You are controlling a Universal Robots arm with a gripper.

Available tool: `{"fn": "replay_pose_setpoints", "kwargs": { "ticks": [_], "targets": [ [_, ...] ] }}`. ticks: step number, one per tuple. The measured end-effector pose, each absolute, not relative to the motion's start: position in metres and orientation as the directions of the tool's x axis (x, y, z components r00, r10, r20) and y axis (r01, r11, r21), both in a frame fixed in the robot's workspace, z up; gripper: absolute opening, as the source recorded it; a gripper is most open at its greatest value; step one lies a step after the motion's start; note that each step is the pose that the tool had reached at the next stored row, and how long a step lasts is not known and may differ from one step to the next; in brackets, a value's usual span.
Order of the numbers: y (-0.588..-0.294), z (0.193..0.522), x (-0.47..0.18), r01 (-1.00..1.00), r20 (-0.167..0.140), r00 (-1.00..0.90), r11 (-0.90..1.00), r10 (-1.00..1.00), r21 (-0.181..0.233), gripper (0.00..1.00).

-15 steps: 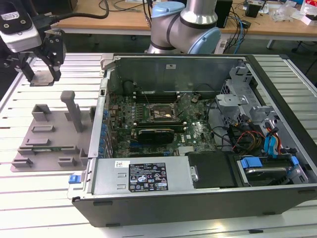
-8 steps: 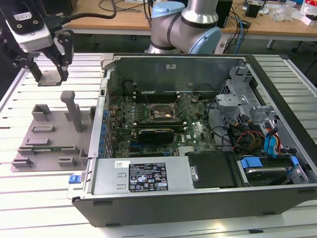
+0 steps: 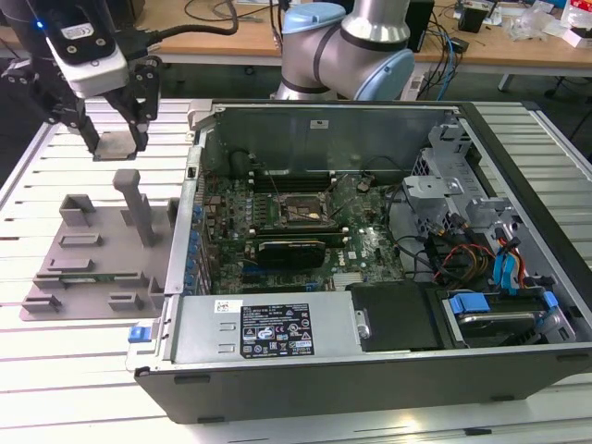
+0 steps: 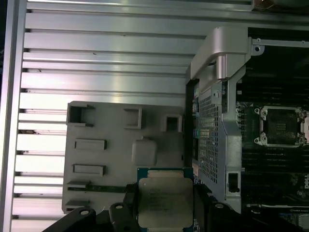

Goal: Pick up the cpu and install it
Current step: 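Pick up the cpu and move it towards the insertion slot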

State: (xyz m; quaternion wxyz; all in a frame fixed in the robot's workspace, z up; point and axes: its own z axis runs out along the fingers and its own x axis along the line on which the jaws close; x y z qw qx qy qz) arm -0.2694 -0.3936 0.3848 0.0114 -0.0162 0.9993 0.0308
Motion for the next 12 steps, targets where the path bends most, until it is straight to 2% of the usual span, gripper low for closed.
{"fn": "replay_pose_setpoints", "kwargs": {
  "ticks": [12],
  "targets": [
    [-0.394,0.385,-0.22,-0.033,-0.024,-0.999,0.998,-0.032,0.061,0.55]
  ]
}}
